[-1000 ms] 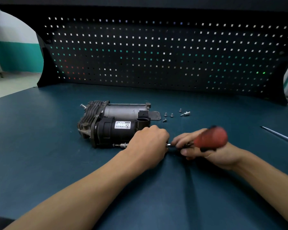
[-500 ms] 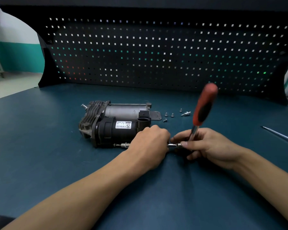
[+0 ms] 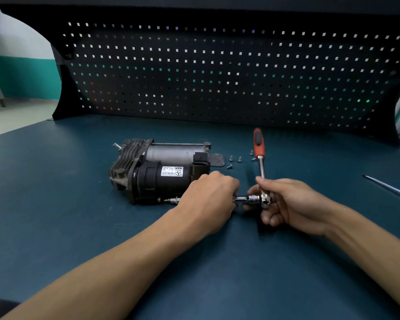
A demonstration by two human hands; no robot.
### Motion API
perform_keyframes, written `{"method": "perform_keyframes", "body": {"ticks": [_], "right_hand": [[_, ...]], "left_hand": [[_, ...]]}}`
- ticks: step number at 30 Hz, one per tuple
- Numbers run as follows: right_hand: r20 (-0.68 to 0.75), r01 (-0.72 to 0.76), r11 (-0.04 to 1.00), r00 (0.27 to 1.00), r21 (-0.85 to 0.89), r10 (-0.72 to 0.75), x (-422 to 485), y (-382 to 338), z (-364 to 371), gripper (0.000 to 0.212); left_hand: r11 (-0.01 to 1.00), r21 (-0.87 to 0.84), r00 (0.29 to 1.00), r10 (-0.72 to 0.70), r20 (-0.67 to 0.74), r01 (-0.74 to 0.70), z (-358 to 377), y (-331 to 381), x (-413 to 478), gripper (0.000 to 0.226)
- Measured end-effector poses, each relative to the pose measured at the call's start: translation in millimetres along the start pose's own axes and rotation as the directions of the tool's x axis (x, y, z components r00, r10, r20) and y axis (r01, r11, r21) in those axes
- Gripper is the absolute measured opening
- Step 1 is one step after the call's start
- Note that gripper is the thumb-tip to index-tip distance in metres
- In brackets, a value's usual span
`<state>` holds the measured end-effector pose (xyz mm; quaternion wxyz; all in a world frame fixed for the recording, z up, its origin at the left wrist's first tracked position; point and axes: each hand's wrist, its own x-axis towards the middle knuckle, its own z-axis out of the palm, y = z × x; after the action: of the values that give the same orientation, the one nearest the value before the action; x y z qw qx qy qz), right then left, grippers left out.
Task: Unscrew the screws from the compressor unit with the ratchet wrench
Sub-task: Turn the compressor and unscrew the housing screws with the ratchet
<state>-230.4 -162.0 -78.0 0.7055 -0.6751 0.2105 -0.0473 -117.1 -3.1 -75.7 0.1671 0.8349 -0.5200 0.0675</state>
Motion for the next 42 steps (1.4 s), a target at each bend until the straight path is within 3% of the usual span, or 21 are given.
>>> {"method": "perform_keyframes", "body": {"ticks": [8,19,27,30,36,42], "right_hand": [[0.071,-0.025,1.0,0.997,-0.005,0.025,-1,0,-3,0.038],[0.055,-0.072,0.997,0.996,-0.001,0.072,0,-2,-3,0.033],[-0.043,-0.141,0.968,0.99,-0.209,0.135,-2,-9,-20,0.025],[-0.123,-0.208,0.918,0.977,-0.337,0.176,-6,-15,-31,0.025],[-0.324,-0.365,0.701,0.925,-0.613,0.198,-14,-26,-50,0.02],[-0.531,-0.465,0.556,0.846,-0.689,0.049,-21,-37,-82,0.019]], "left_hand": [[0.997,0.07,1.0,0.027,-0.008,-0.026,1,0,-2,0.01],[0.983,0.169,0.997,0.079,-0.024,-0.073,-1,3,-4,0.013],[0.976,0.042,0.977,0.212,0.012,-0.212,0,-2,0,0.017],[0.971,0.044,0.972,0.234,0.009,-0.234,3,-3,0,0.017],[0.967,0.095,0.972,0.231,0.047,-0.235,10,-3,1,0.021],[0.965,0.109,0.971,0.238,0.031,-0.24,20,6,4,0.026]]}}
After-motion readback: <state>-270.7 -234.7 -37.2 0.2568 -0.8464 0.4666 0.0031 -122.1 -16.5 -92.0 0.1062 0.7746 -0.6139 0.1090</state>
